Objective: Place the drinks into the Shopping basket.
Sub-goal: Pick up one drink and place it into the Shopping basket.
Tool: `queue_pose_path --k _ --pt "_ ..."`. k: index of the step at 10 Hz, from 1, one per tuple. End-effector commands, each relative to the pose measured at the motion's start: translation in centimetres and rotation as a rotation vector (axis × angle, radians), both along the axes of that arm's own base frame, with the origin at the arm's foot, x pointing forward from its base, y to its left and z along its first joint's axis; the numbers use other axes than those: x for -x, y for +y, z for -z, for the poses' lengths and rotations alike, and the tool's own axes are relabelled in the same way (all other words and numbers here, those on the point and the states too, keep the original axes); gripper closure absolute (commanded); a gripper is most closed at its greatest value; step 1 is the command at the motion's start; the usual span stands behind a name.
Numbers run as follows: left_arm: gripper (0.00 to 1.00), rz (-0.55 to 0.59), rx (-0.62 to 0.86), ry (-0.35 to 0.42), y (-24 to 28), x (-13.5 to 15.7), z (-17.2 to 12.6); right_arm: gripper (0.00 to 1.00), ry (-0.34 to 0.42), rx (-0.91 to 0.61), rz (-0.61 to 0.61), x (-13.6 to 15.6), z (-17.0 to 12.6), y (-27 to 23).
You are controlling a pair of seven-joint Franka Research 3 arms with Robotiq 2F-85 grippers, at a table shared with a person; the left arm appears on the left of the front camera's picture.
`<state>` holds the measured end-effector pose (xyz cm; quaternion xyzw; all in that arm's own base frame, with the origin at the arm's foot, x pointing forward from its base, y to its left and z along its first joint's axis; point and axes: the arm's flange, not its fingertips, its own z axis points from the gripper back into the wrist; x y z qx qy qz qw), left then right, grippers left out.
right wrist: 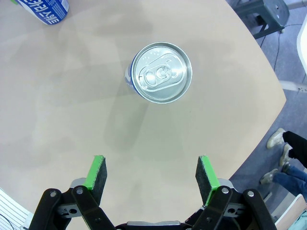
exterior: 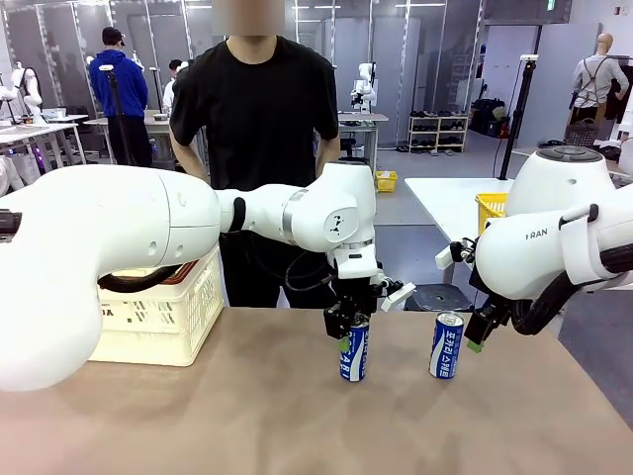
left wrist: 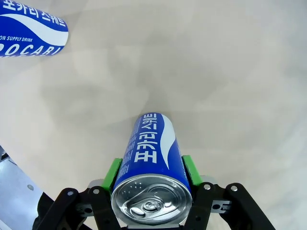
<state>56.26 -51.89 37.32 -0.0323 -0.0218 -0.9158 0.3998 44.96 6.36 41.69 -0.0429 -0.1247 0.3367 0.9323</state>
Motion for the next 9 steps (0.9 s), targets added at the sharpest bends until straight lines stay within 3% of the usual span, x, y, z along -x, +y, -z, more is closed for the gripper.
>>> queue_pose_path --k 1,2,5,9 --pt "0.62 -0.011 0.016 0.021 -0.9 -0.2 -1.6 0.07 0.0 -0.001 0.001 0.0 0.0 -0.1" --pt "0.95 -0.023 -0.005 0.042 -0.6 0.2 -2.1 0.07 0.0 -0.001 0.001 0.0 0.0 -0.1" --pt "0.95 -0.015 0.075 0.067 2.1 1.2 -6.5 0.07 0.0 -0.001 0.001 0.0 0.0 -0.1" --pt "0.95 -0.107 0.097 -0.017 9.2 2.7 -13.9 0.07 0.0 -0.001 0.001 0.0 0.0 -0.1"
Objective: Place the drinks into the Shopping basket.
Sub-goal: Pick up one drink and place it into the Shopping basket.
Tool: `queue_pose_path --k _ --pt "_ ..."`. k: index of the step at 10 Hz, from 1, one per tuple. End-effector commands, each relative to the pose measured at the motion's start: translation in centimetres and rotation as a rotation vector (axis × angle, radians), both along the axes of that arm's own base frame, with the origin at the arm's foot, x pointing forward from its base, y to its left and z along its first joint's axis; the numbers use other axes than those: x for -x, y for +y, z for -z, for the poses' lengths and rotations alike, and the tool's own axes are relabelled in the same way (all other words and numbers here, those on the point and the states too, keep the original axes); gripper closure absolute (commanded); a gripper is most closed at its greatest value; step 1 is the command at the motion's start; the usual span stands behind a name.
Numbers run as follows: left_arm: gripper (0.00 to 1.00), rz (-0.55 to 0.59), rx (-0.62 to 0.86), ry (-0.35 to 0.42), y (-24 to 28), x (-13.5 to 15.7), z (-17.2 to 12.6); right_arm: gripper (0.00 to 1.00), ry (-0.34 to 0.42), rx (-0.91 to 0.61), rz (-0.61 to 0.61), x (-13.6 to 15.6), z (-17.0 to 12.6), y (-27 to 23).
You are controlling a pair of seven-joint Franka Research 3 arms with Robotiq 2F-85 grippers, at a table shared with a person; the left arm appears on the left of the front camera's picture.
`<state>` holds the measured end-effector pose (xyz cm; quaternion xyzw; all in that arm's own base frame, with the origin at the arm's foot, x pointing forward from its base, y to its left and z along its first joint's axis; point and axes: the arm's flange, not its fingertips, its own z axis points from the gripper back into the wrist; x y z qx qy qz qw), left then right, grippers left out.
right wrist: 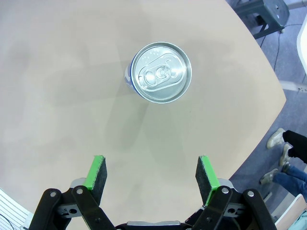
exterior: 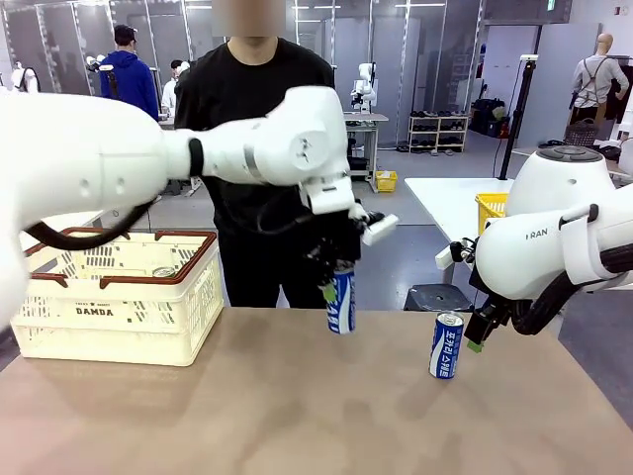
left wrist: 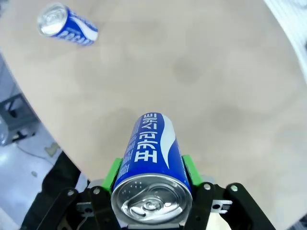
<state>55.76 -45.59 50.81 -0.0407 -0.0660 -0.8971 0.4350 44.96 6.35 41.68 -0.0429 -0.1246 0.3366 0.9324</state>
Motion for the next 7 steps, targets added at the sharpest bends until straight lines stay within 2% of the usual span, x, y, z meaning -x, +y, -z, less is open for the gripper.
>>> queue_pose_path --k 1,7 --pt "0.95 -0.06 0.036 -0.003 5.3 2.6 -2.0 0.07 0.0 -0.001 0.001 0.0 0.0 -0.1" --pt "0.95 -0.356 0.087 -0.133 19.4 4.9 -6.8 0.07 0.0 -0.001 0.001 0.0 0.0 -0.1"
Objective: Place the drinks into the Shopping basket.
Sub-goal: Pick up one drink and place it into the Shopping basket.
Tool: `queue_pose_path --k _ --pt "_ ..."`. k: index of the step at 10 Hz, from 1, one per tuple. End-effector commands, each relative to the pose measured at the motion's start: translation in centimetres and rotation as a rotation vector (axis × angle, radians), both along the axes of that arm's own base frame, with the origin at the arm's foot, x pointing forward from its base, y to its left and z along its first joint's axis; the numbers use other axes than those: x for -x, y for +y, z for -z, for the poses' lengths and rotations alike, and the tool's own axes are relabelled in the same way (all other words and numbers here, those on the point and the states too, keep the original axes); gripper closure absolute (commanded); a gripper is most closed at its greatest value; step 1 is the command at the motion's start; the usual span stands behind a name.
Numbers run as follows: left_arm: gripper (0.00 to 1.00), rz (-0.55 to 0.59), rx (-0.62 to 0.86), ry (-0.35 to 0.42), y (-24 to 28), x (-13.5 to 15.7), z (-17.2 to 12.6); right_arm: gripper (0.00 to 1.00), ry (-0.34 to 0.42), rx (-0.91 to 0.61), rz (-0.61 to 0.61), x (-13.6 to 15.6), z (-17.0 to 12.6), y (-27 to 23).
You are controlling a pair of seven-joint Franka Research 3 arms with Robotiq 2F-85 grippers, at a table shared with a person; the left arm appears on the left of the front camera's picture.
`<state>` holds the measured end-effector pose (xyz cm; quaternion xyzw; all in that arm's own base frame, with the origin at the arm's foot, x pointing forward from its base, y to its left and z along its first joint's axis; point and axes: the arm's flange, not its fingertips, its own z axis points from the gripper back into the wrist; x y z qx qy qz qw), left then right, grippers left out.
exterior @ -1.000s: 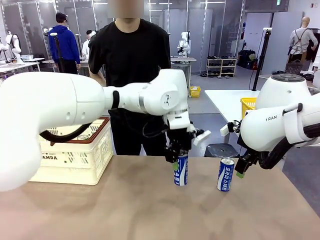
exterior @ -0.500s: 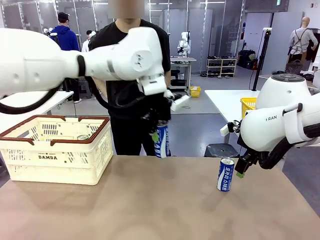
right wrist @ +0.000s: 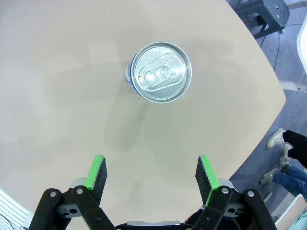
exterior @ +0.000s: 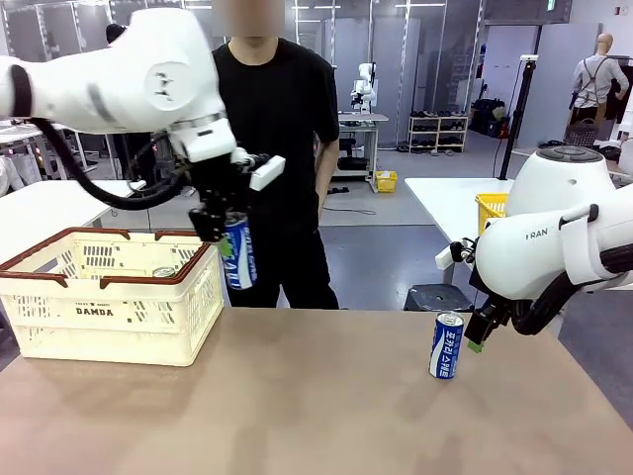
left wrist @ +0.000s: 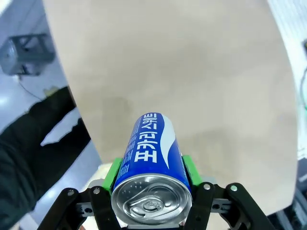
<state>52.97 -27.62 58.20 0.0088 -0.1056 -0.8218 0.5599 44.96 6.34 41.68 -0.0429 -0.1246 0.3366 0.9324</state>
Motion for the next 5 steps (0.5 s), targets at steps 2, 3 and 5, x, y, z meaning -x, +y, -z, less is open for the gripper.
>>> queue_pose_path --k 2,3,5 --pt "0.95 -0.108 0.086 -0.054 4.3 2.4 0.1 0.07 0.0 -0.001 0.001 0.0 0.0 -0.1" --pt "0.95 -0.132 0.087 -0.047 5.4 2.2 0.2 0.07 0.0 -0.001 0.001 0.0 0.0 -0.1" --pt "0.95 -0.092 0.102 -0.052 5.9 2.9 0.1 0.07 0.0 -0.001 0.001 0.0 0.0 -0.1"
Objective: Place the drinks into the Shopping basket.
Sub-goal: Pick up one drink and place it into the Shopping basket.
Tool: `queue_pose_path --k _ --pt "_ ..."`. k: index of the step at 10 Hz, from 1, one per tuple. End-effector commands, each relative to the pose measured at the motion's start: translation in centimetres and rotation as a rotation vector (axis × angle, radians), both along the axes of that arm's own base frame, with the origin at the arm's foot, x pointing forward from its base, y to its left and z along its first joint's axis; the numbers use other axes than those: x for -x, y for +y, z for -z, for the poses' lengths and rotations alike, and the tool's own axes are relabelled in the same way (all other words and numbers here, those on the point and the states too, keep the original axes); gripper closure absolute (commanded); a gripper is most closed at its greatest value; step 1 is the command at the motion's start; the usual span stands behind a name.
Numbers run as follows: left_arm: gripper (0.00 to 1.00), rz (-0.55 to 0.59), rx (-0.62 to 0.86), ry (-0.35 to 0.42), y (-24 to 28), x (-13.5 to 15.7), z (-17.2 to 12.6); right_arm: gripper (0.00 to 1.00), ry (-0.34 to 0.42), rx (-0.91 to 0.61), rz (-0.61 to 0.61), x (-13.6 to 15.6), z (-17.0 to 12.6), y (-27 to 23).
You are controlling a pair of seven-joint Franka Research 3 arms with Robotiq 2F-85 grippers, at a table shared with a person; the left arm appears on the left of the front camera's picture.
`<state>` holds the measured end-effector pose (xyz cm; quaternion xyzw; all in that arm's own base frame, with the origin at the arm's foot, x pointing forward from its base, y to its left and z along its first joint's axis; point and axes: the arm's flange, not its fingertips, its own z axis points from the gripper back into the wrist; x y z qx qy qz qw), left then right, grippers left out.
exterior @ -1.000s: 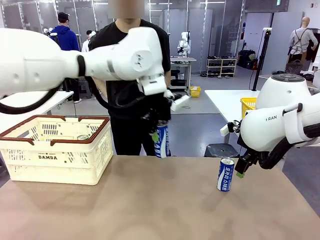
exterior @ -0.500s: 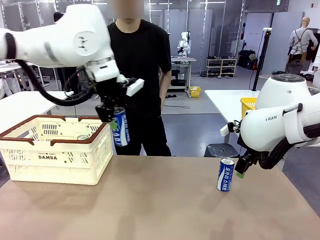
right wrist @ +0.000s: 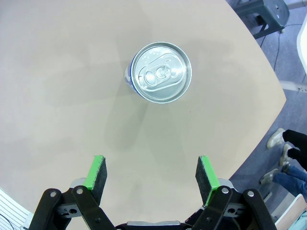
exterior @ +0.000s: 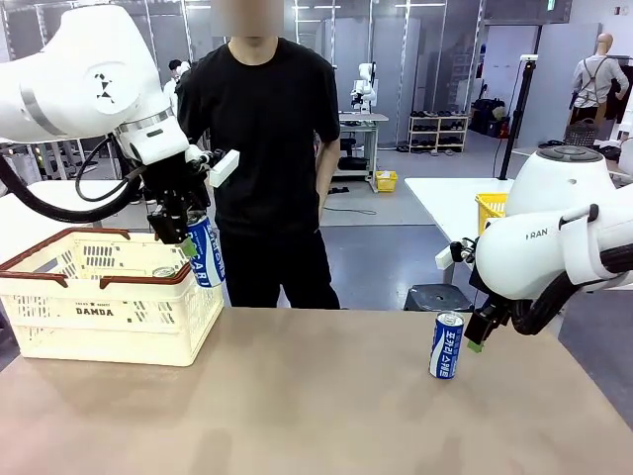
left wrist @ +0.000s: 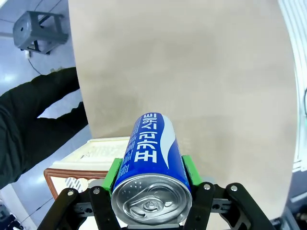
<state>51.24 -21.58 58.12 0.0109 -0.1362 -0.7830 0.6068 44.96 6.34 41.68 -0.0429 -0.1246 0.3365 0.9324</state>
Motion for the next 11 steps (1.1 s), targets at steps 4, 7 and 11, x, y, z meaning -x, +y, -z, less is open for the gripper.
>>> queue_pose_path --k 4,7,11 --pt "0.95 0.0 -0.003 -0.001 -0.2 -0.3 -0.2 0.07 0.0 -0.001 0.001 0.0 0.0 -0.1" --pt "0.41 0.002 -0.002 0.007 -0.1 -0.1 0.4 0.07 0.0 -0.001 0.001 0.0 0.0 -0.1" --pt "0.41 -0.238 0.044 -0.05 5.2 -6.0 -2.7 0.07 0.0 -0.001 0.001 0.0 0.0 -0.1"
